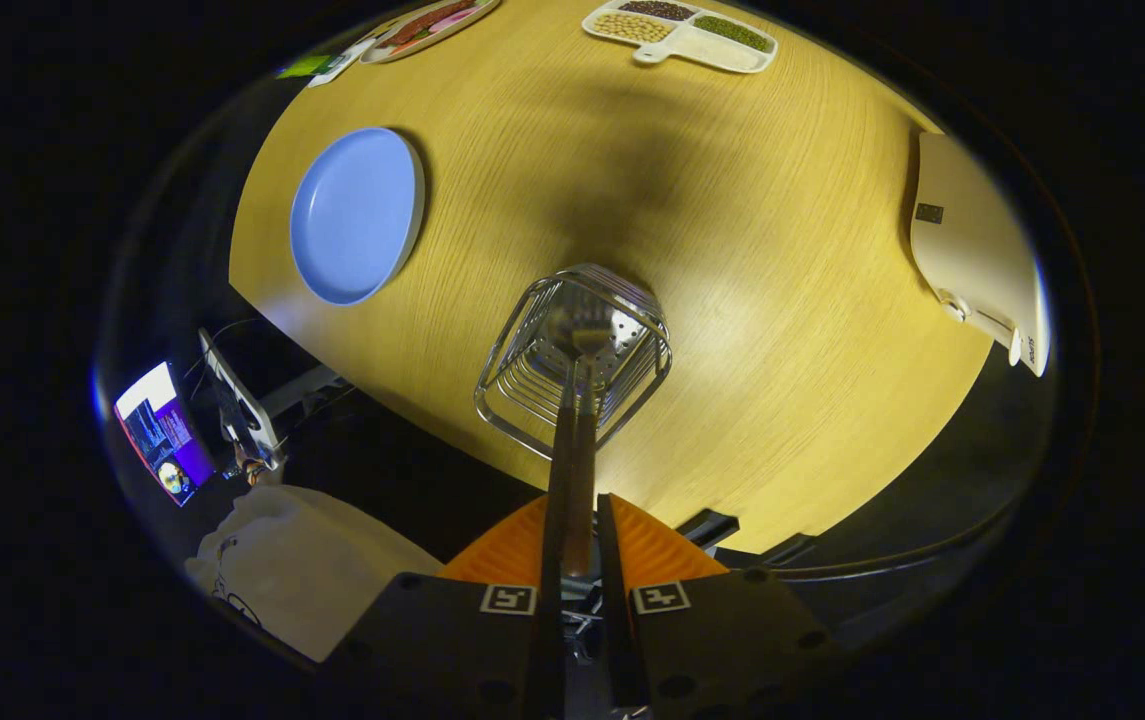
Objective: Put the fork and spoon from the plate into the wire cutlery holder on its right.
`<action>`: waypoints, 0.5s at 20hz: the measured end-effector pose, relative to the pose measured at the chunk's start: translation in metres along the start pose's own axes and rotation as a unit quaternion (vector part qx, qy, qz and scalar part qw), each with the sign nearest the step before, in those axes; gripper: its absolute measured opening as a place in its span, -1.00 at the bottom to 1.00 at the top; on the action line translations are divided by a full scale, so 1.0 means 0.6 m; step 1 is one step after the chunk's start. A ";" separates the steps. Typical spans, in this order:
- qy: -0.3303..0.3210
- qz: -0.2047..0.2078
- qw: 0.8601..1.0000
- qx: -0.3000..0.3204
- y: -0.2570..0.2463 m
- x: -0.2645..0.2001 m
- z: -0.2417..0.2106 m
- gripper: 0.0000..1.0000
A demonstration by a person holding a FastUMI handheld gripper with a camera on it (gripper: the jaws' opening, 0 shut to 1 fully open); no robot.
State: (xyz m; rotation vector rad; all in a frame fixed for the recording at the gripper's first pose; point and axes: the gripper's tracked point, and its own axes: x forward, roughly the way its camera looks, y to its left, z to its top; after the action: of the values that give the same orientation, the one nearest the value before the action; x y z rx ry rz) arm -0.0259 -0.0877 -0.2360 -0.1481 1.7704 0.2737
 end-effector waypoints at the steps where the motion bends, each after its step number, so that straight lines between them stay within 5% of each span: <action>1: -0.011 -0.002 1.000 -0.003 0.001 -0.001 0.003 -0.23; 3: -0.036 0.006 0.999 -0.005 0.011 -0.007 0.007 0.40; 4: -0.053 0.013 0.999 -0.004 0.018 -0.012 0.008 0.44; 7: -0.101 0.030 0.994 0.004 0.037 -0.030 0.006 1.00; 10: -0.159 0.026 0.987 0.017 0.039 -0.052 0.000 0.99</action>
State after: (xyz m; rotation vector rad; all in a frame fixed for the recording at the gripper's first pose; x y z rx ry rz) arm -0.0247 -0.0666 -0.2032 -0.0309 1.4619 0.2885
